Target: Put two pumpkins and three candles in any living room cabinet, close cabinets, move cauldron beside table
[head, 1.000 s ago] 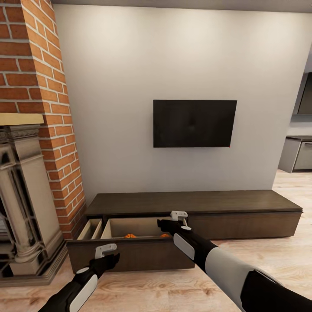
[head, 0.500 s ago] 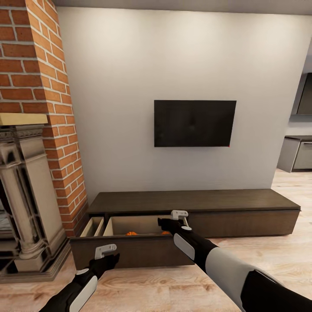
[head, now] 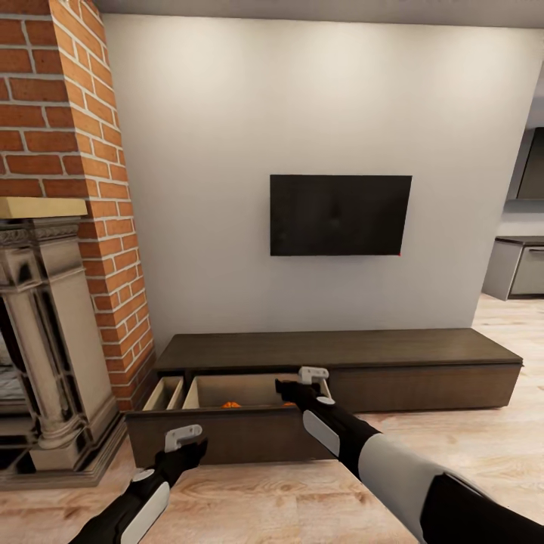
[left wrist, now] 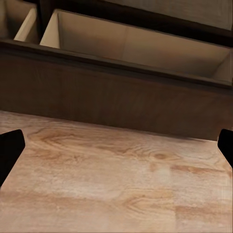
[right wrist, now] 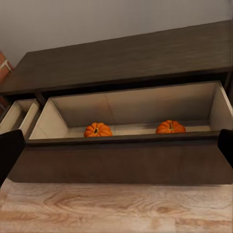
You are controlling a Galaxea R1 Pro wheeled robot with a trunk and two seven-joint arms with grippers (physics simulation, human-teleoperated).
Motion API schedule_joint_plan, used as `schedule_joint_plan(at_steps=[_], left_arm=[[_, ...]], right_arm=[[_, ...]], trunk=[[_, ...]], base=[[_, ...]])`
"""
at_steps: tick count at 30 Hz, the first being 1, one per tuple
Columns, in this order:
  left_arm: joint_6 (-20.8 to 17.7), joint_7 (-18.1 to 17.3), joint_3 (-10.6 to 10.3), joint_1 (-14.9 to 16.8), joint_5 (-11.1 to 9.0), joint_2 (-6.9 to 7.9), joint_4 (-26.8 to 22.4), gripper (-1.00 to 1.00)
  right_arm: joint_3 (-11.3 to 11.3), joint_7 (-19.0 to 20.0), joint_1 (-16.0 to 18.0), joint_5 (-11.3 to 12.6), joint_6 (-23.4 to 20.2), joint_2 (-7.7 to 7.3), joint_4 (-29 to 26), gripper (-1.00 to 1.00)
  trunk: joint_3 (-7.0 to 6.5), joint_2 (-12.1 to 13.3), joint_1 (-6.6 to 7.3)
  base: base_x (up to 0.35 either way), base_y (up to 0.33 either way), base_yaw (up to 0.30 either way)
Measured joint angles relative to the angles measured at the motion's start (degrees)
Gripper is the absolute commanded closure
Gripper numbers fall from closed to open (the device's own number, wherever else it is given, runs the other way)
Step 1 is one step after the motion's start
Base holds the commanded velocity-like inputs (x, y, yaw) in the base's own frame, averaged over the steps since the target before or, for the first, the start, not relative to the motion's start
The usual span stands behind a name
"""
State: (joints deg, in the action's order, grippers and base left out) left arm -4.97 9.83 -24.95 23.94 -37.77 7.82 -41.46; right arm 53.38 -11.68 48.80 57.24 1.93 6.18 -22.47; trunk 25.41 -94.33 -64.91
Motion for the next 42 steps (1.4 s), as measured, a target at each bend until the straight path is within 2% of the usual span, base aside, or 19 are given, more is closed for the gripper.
schedule_joint_plan(at_steps=[3, 7, 10, 13, 16, 18, 22, 34, 42], left_arm=[[3.3, 0.0, -0.1, -0.2, -0.1, -0.04, 1.2, -1.00], [5.4, -0.1, -0.4, -0.3, 0.1, -0.08, 2.5, -1.00], [5.9, -0.1, -0.4, -0.3, 0.1, -0.09, 2.7, -1.00], [6.0, -0.1, -0.4, -0.4, 0.1, -0.09, 2.8, -1.00], [6.0, -0.1, -0.4, -0.4, 0.1, -0.09, 2.8, -1.00], [6.1, -0.1, -0.4, -0.4, 0.1, -0.09, 2.8, -1.00], [6.2, -0.1, -0.4, -0.5, 0.1, -0.08, 2.7, -1.00], [7.9, -0.2, -0.5, -1.5, 0.1, -0.04, 2.2, -1.00], [8.0, -0.3, -1.4, -1.5, 0.1, -0.05, 2.5, -1.00]], right_arm=[[0.0, 0.0, -0.5, -0.1, 1.1, -0.01, 0.0, -1.00], [1.0, -0.1, -1.2, -0.1, 3.2, 0.20, 2.4, -1.00], [3.4, -0.1, -1.6, 0.0, 6.8, 0.42, 6.3, -1.00], [4.6, -0.1, -2.0, 0.1, 9.4, 0.49, 9.1, -1.00], [4.9, -0.1, -3.2, 0.0, 10.2, 0.55, 9.9, -1.00], [5.2, -0.1, -4.3, 0.0, 12.8, 0.57, 10.2, -1.00], [7.4, -0.4, -5.8, 0.2, 17.3, 0.58, 10.3, -1.00], [8.2, -0.6, -6.4, 0.5, 18.4, 0.53, 10.4, -1.00], [8.2, 0.1, -7.2, 0.3, 18.5, 0.58, 12.0, -1.00]], trunk=[[0.00, 0.0, 0.00], [0.00, 0.0, 0.00], [0.36, -0.8, -0.43], [0.90, -2.0, -1.09], [1.44, -3.2, -1.75], [1.79, -4.0, -2.19], [2.51, -5.6, -3.07], [4.67, -10.4, -5.71], [6.10, -13.6, -7.47]], base=[[-0.002, 0.001, 0.000], [0.000, 0.000, 0.000], [0.000, 0.000, 0.000], [0.000, 0.000, 0.000], [0.000, 0.000, 0.000], [0.000, 0.000, 0.000], [0.000, 0.000, 0.000], [0.000, 0.000, 0.000], [0.000, 0.000, 0.000]])
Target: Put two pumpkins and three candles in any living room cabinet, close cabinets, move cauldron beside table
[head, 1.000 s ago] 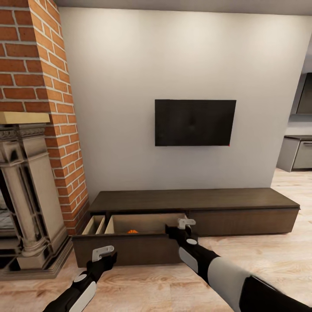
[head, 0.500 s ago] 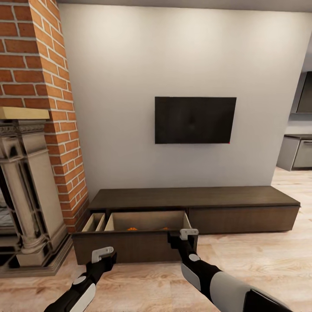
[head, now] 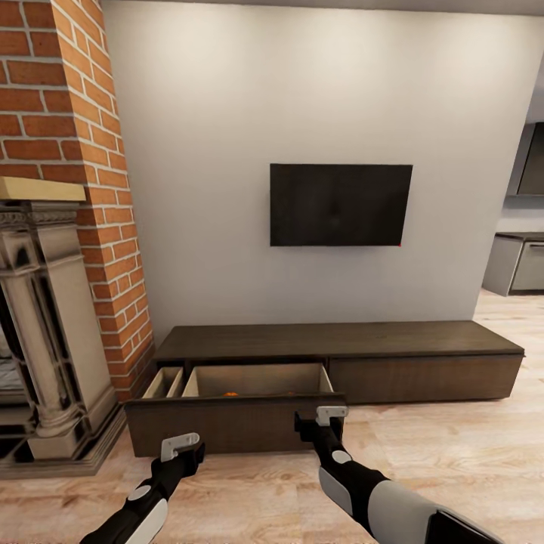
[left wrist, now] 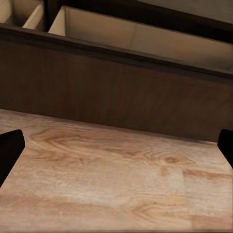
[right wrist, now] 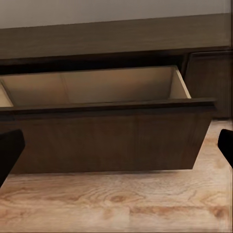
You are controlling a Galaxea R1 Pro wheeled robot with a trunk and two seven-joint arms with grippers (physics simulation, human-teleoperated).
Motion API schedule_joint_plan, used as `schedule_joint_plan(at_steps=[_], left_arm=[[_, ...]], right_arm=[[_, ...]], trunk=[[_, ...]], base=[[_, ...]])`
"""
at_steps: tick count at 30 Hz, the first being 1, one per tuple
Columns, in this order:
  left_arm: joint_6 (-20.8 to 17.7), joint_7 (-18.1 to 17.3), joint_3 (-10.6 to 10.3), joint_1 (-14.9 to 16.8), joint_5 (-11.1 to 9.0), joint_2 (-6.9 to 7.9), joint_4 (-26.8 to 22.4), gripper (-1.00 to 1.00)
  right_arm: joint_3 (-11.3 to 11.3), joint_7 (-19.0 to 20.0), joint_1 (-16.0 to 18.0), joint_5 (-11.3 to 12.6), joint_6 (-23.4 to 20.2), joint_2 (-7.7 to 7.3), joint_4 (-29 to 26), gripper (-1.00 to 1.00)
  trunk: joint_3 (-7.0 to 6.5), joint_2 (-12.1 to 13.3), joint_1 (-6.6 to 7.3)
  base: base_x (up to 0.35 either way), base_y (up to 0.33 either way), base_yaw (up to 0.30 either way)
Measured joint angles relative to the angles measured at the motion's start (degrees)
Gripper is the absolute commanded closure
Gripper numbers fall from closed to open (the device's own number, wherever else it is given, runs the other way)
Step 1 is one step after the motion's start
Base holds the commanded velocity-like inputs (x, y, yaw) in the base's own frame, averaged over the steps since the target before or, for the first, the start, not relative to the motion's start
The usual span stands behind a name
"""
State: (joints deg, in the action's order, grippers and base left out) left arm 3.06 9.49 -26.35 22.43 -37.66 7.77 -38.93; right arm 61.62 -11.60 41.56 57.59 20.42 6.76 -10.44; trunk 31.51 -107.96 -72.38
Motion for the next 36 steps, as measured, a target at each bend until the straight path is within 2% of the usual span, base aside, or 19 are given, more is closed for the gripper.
schedule_joint_plan(at_steps=[8, 13, 22, 30, 36], left_arm=[[0.2, 0.0, -0.3, 0.0, 0.0, -0.01, 0.1, -1.00], [3.2, 0.1, -1.6, -0.3, -0.1, -0.03, 0.1, -1.00], [4.2, 0.0, -2.0, -0.7, -0.1, -0.01, 0.1, -1.00], [4.3, 0.0, -2.1, -0.8, -0.1, -0.03, 0.1, -1.00], [4.3, 0.0, -2.1, -0.8, -0.1, -0.03, 0.2, -1.00]], right_arm=[[0.1, 0.1, -0.4, -0.2, 0.2, -0.08, 0.8, -1.00], [0.1, 0.1, -0.5, -0.2, 0.2, -0.08, 0.8, -1.00], [0.1, 0.1, -0.9, -0.2, 0.3, -0.13, 1.1, -1.00], [2.7, 0.1, -2.3, -0.2, 2.7, -0.09, 1.6, -1.00], [3.0, 0.1, -2.5, 0.5, 3.9, -0.32, 1.7, -1.00]], trunk=[[1.44, -3.2, -1.76], [2.33, -5.2, -2.86], [3.95, -8.8, -4.83], [5.39, -12.0, -6.59], [6.46, -14.4, -7.91]], base=[[0.000, 0.000, 0.000], [0.000, 0.000, 0.000], [0.000, 0.000, 0.000], [0.000, 0.000, 0.000], [0.000, 0.000, 0.000]])
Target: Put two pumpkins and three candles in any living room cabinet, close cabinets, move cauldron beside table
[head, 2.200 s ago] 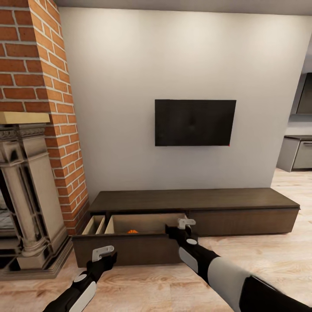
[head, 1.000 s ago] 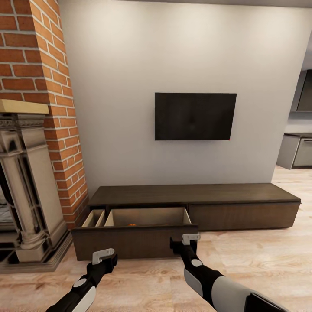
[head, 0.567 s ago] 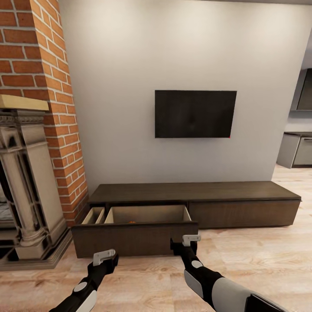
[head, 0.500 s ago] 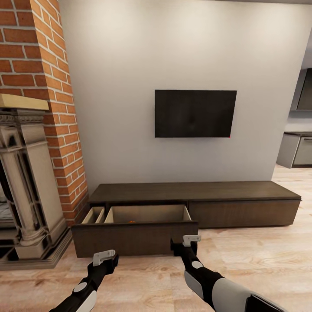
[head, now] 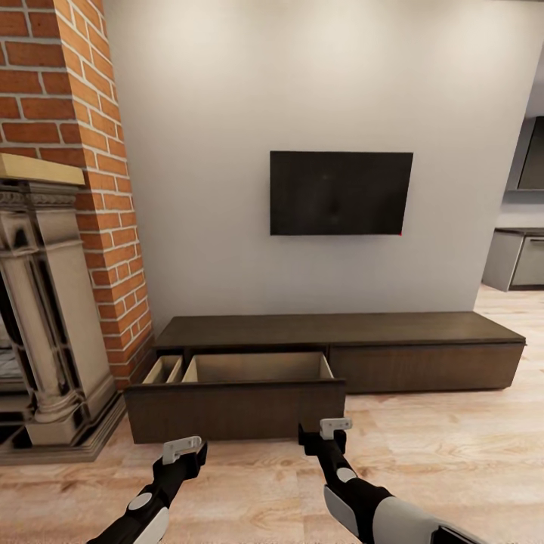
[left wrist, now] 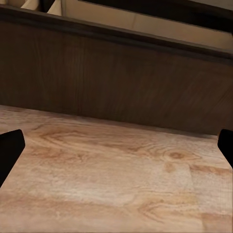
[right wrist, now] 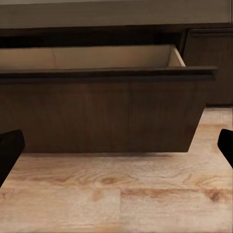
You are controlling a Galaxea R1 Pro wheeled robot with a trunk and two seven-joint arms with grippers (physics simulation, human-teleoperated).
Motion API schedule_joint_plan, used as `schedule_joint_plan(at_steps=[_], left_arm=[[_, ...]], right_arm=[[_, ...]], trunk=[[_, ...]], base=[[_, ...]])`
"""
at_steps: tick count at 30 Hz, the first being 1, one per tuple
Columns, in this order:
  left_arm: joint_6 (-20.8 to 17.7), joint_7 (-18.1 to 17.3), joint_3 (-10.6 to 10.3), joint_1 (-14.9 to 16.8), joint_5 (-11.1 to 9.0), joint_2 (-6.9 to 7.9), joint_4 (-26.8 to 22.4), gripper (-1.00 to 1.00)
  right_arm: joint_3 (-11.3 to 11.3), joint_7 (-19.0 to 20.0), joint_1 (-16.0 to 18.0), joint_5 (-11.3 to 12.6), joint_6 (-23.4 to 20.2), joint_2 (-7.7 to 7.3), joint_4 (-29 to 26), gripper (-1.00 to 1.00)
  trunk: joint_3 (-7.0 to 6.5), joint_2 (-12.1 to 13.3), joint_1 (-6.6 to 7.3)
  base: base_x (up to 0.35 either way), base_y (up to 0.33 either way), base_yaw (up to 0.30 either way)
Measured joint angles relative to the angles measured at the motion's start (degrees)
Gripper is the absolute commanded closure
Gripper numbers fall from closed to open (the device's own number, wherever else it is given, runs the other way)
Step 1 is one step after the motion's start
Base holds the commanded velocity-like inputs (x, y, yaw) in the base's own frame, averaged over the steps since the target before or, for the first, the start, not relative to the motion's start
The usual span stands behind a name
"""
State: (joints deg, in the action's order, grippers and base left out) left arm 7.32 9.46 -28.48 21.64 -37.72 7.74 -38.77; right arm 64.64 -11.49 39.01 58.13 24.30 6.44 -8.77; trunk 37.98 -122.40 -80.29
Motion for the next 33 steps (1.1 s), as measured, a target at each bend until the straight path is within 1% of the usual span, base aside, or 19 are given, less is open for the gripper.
schedule_joint_plan(at_steps=[7, 23, 27, 30, 33], left_arm=[[0.0, 0.1, -1.3, 0.0, -0.1, 0.00, 0.0, -1.00], [-0.3, 0.1, -1.7, 0.1, 0.2, 0.00, -0.4, -1.00], [-0.5, 0.1, -1.8, 0.1, 0.2, -0.47, -0.9, -1.00], [-0.4, 0.1, -1.8, 0.2, 0.3, -1.20, -1.0, -1.00], [-0.3, 0.1, -1.9, 0.2, 0.3, -1.33, -1.0, -1.00]], right_arm=[[0.1, 0.0, 0.0, 0.3, 0.3, -0.12, 0.0, -1.00], [0.1, 0.0, 0.0, -0.6, 0.7, -0.10, 0.0, -1.00], [0.2, 0.0, 0.0, -0.6, 1.5, -0.04, 0.0, -1.00], [0.2, 0.0, 0.0, -0.5, 1.7, -0.03, 0.0, -1.00], [0.1, 0.0, 0.0, -0.5, 1.8, -0.06, 0.0, -1.00]], trunk=[[1.26, -2.8, -1.54], [4.13, -9.2, -5.05], [4.85, -10.8, -5.93], [5.39, -12.0, -6.59], [5.92, -13.2, -7.25]], base=[[0.000, 0.000, 0.000], [0.000, 0.000, 0.000], [0.000, 0.000, 0.000], [0.000, 0.000, 0.000], [0.000, 0.000, 0.000]])
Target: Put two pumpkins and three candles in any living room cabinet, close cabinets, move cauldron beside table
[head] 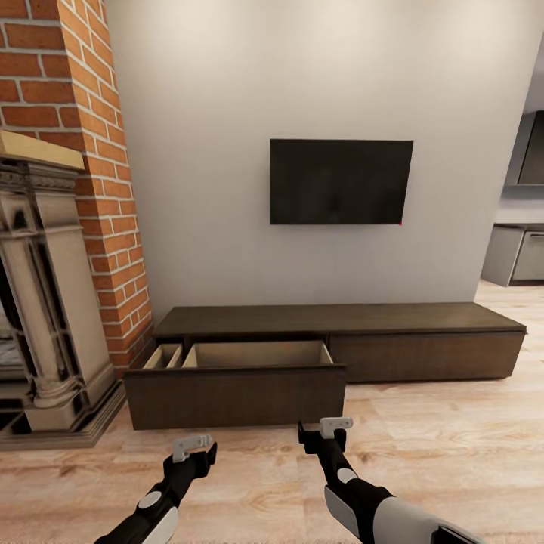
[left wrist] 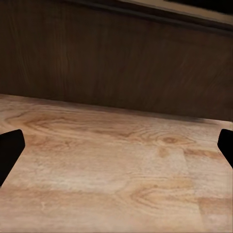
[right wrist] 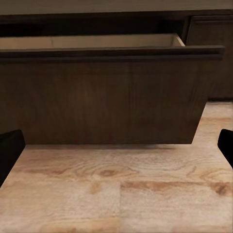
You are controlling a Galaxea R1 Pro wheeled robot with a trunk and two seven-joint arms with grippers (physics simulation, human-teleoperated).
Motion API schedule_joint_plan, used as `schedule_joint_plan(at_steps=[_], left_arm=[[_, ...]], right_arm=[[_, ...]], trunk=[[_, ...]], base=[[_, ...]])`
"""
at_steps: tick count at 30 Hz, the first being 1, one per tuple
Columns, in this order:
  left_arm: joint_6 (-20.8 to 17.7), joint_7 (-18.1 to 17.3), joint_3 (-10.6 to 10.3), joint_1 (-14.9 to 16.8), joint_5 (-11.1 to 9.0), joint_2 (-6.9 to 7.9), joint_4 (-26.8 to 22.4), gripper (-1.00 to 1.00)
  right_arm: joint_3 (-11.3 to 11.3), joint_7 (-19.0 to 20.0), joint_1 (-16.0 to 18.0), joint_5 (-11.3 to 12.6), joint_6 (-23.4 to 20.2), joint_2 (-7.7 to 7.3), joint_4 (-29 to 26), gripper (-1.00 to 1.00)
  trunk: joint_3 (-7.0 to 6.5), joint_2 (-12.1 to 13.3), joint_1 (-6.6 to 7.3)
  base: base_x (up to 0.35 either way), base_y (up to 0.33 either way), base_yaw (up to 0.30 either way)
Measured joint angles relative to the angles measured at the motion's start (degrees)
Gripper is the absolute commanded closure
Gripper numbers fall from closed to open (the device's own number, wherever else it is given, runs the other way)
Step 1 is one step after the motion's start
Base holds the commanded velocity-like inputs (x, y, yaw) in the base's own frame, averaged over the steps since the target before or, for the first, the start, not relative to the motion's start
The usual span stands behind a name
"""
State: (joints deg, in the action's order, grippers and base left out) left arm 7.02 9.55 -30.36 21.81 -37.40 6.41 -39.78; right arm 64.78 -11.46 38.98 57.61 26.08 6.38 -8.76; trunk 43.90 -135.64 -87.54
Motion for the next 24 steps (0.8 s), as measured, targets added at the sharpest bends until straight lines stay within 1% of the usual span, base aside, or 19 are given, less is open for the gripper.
schedule_joint_plan(at_steps=[11, 16, 19, 24], left_arm=[[0.3, 0.0, 0.0, 0.0, 0.0, -0.01, -0.2, -1.00], [0.3, 0.2, 0.1, -0.1, 0.0, 0.30, -2.8, -1.00], [0.3, 0.4, 0.1, -0.1, 0.0, 0.40, -3.2, -1.00], [0.6, 0.5, 0.1, -0.1, 0.0, 0.49, -3.4, -1.00]], right_arm=[[0.0, 0.0, 0.0, 0.0, 0.1, -0.06, 0.0, -1.00], [0.0, 0.0, 0.0, 0.0, 0.1, -0.06, 0.0, -1.00], [0.0, 0.0, 0.0, 0.0, 0.1, -0.06, 0.0, -1.00], [-0.1, 0.0, 0.0, 0.0, 0.1, -0.08, 0.0, -1.00]], trunk=[[1.97, -4.4, -2.42], [2.87, -6.4, -3.52], [3.42, -7.6, -4.15], [4.52, -7.6, -4.28]], base=[[0.000, 0.000, 0.000], [0.000, 0.000, 0.000], [0.000, 0.000, 0.000], [0.000, 0.000, 0.000]])
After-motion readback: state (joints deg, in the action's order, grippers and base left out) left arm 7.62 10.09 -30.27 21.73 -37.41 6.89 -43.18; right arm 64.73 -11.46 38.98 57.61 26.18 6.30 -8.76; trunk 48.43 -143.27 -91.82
